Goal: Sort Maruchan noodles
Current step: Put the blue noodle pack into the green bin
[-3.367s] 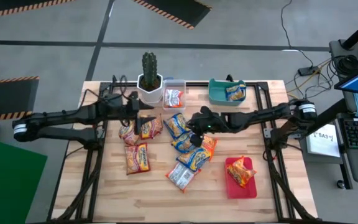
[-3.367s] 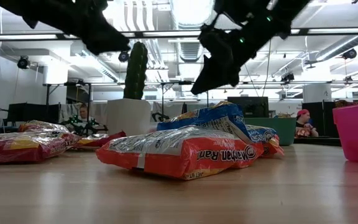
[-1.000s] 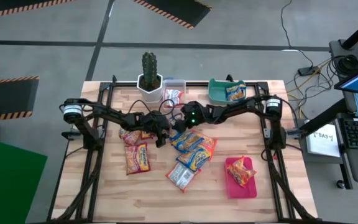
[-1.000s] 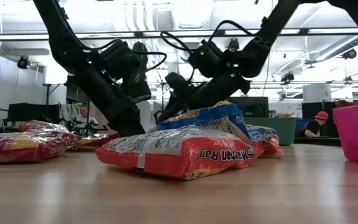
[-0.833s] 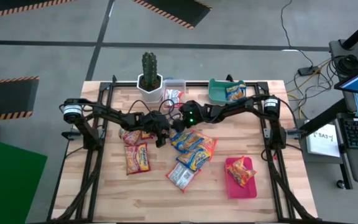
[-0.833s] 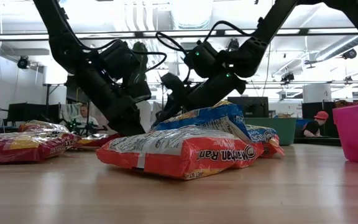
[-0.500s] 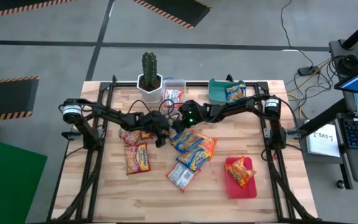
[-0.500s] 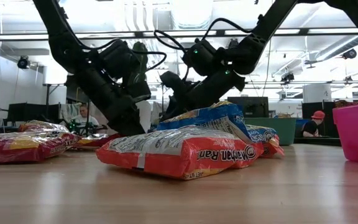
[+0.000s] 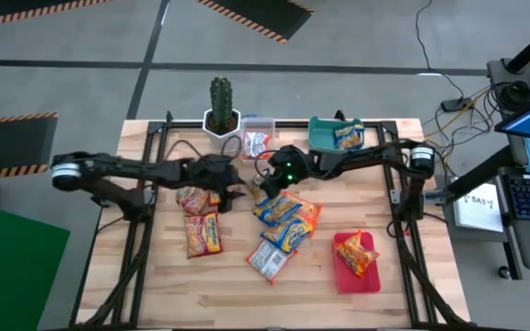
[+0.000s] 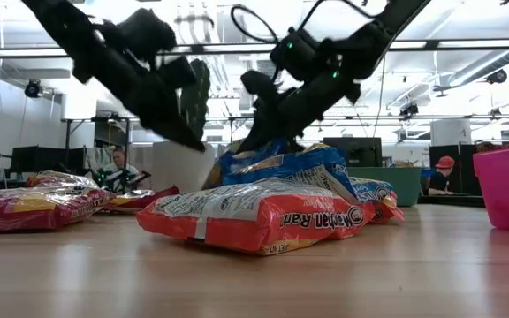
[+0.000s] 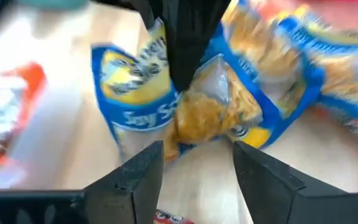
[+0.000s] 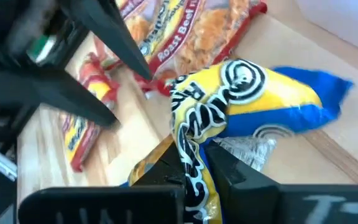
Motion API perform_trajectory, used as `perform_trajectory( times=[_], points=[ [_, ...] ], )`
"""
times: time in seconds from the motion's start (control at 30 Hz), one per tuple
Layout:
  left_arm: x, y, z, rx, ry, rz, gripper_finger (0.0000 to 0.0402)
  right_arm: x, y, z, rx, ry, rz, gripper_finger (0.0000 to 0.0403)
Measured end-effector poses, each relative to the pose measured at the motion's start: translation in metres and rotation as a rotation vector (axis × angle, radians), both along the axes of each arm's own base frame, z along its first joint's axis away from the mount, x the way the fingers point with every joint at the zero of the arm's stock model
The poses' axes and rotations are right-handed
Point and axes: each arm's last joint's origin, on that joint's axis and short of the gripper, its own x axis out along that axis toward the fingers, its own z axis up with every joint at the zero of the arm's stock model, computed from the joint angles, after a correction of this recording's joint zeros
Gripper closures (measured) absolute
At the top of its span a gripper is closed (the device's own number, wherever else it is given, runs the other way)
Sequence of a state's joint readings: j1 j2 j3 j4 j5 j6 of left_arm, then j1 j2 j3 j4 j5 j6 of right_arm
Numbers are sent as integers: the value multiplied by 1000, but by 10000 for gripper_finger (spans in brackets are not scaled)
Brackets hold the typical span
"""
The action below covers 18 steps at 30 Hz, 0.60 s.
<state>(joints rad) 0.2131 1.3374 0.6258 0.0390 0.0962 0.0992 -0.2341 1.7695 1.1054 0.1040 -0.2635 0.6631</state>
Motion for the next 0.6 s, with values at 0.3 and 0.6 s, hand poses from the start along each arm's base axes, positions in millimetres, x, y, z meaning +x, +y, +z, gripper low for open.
perform_trajectory(
  times=[0.3, 0.6],
  points=[
    [-35, -8, 66, 171, -270, -65, 238, -28, 15, 57, -105, -24, 13, 389],
    [-59, -12, 105, 306, -491, -74, 238, -91, -3, 108, -385, 157, -362, 389]
  ],
)
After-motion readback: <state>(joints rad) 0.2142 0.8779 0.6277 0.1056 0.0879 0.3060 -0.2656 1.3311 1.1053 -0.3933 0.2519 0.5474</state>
